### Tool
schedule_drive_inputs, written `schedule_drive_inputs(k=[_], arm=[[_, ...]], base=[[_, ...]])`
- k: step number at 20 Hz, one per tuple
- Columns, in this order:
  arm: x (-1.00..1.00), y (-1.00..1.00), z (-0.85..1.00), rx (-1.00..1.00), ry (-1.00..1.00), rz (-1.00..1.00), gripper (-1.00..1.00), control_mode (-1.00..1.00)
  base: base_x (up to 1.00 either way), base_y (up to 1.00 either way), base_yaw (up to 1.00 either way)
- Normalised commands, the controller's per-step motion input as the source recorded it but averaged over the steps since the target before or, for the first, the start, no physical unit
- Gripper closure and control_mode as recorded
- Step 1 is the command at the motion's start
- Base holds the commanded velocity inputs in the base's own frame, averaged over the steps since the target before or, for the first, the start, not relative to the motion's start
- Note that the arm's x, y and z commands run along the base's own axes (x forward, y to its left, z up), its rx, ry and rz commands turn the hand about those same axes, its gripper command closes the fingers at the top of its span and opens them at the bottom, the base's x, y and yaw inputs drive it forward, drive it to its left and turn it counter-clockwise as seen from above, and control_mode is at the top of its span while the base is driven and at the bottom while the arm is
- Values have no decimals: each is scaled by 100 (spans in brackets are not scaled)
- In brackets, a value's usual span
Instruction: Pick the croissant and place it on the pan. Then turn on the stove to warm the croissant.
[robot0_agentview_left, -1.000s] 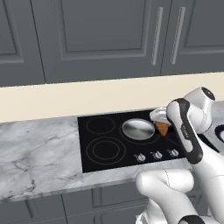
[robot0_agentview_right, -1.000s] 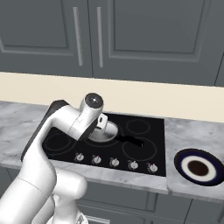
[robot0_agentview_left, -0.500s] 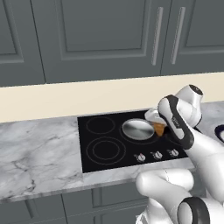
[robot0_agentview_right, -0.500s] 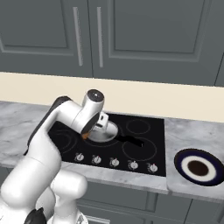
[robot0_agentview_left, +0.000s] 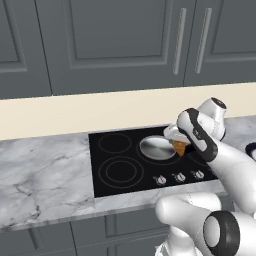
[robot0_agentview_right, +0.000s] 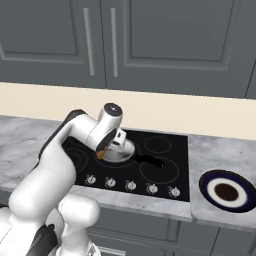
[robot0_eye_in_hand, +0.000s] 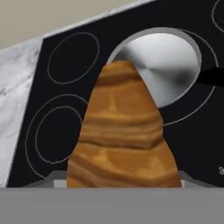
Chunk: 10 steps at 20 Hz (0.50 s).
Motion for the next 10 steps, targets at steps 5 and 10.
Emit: schedule_drive_inputs(k=[5, 10], arm=[[23, 0, -21, 0, 0, 0, 100, -100], [28, 0, -18, 0, 0, 0, 100, -100]], base=[[0, 0, 0], [0, 0, 0]])
